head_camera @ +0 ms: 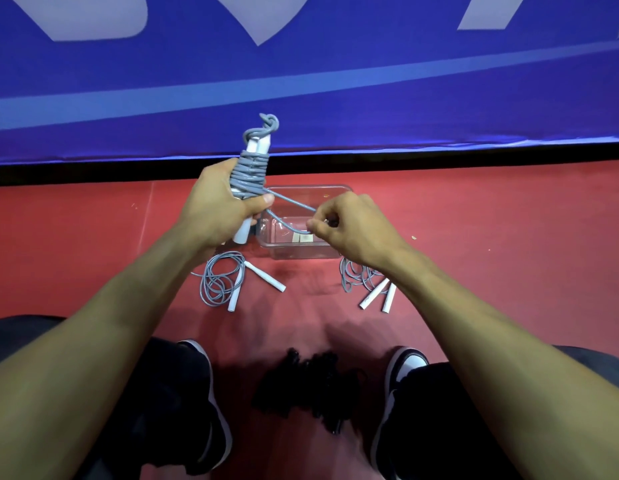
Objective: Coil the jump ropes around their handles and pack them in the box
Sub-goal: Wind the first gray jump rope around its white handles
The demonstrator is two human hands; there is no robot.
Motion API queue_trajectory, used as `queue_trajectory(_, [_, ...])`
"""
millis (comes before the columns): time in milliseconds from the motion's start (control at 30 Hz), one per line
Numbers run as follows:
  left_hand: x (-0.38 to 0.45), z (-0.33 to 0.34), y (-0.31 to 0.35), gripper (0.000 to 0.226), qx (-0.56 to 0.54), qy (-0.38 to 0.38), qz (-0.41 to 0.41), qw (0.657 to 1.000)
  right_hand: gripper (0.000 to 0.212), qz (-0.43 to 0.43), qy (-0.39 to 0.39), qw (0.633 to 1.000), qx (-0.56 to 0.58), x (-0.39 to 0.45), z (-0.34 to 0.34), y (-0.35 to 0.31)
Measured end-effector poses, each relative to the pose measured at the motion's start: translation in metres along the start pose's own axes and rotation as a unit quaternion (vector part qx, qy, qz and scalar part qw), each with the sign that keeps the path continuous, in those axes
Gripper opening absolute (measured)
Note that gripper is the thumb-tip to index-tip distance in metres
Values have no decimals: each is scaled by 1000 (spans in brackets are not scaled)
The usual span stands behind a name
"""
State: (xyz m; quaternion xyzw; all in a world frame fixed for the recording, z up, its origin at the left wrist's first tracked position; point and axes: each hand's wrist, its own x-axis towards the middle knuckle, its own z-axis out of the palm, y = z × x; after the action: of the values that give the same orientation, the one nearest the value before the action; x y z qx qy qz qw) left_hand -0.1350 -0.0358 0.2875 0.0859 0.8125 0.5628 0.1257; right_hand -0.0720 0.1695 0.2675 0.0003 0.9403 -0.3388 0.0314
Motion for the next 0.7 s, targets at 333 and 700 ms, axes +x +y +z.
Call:
queue_trajectory(333, [0, -8, -3, 14, -47, 21, -27, 998, 10, -4, -26, 999, -36, 3, 2, 0])
queue_trajectory(700, [0, 8, 5, 23, 58, -41, 34, 997, 25, 69, -120, 908, 396, 5, 3, -16])
